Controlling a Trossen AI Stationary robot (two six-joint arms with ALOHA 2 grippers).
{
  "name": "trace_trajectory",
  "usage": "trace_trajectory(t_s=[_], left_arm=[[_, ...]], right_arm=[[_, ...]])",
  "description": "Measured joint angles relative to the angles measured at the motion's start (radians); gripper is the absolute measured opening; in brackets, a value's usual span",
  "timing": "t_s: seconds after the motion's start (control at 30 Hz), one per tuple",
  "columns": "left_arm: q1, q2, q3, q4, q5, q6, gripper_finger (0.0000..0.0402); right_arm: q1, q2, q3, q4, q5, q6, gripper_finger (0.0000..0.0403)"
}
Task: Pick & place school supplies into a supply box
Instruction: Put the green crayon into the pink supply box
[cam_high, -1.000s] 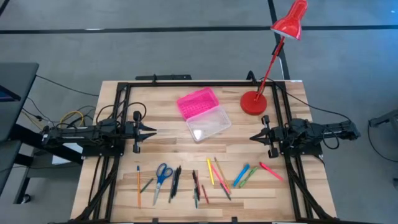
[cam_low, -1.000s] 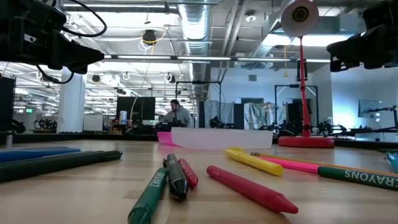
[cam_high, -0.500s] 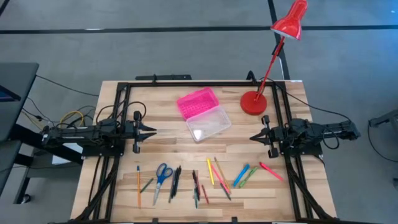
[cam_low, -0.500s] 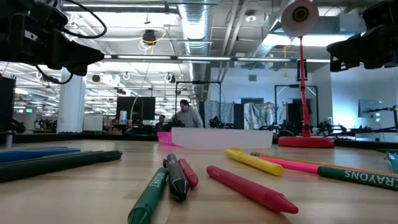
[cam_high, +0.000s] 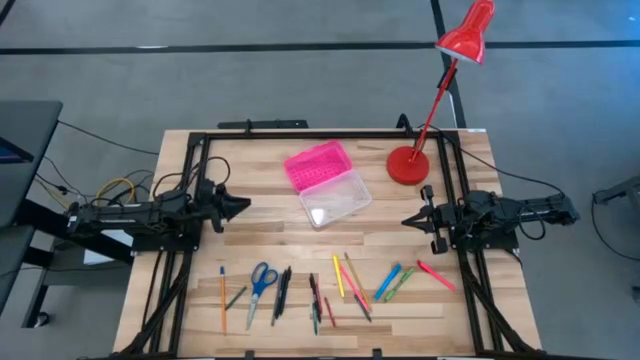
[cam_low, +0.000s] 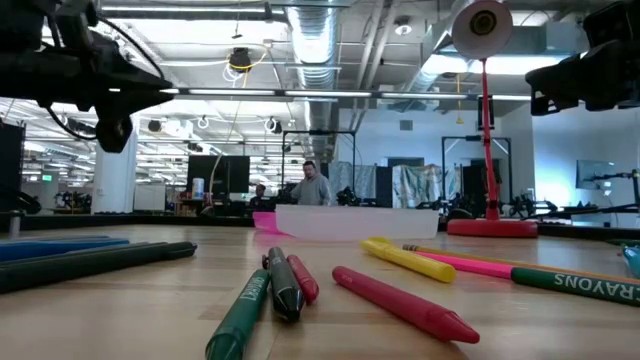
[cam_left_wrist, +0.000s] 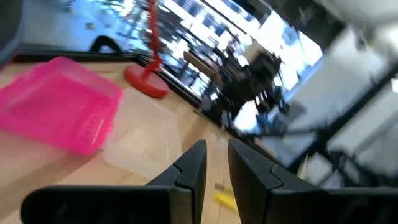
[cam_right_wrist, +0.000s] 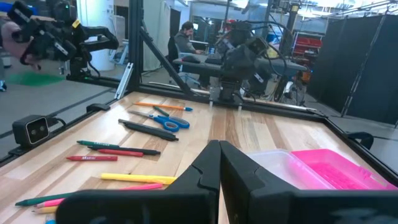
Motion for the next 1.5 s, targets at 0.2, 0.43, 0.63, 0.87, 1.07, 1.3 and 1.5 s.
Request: trace_trajectory(t_s=[0.2, 0.43, 0.63, 0.87, 1.07, 1.3, 1.5], left_arm=[[0.0, 0.0, 0.0, 0.009, -0.065, -0.085, 0.0061], [0.0, 0.0, 0.0, 0.009, -0.066, -0.085, 0.0061], [0.0, 0.0, 0.0, 0.009, -0.066, -0.12, 0.0061], [0.0, 0.0, 0.0, 0.014, -0.101, -0.099, 0.0061], [0.0, 0.0, 0.0, 0.014, -0.102, -0.089, 0.0061], [0.0, 0.0, 0.0, 0.021, -0.172, -0.077, 0.0061], [0.0, 0.0, 0.0, 0.025, -0.232, -0.166, 0.0061]], right_arm=[[0.0, 0.0, -0.003, 0.03, -0.002, 0.161, 0.0], [0.0, -0.002, -0.003, 0.153, -0.002, 0.812, 0.0], [-0.002, -0.002, -0.001, 0.246, 0.006, 0.994, 0.0], [-0.002, -0.002, -0.001, 0.234, 0.033, 0.962, 0.0], [-0.002, -0.002, -0.001, 0.369, 0.237, 0.95, 0.0], [-0.002, -0.001, 0.025, 0.553, 0.258, 0.66, 0.0], [0.0, 0.03, 0.149, 0.479, 0.18, 0.54, 0.0]])
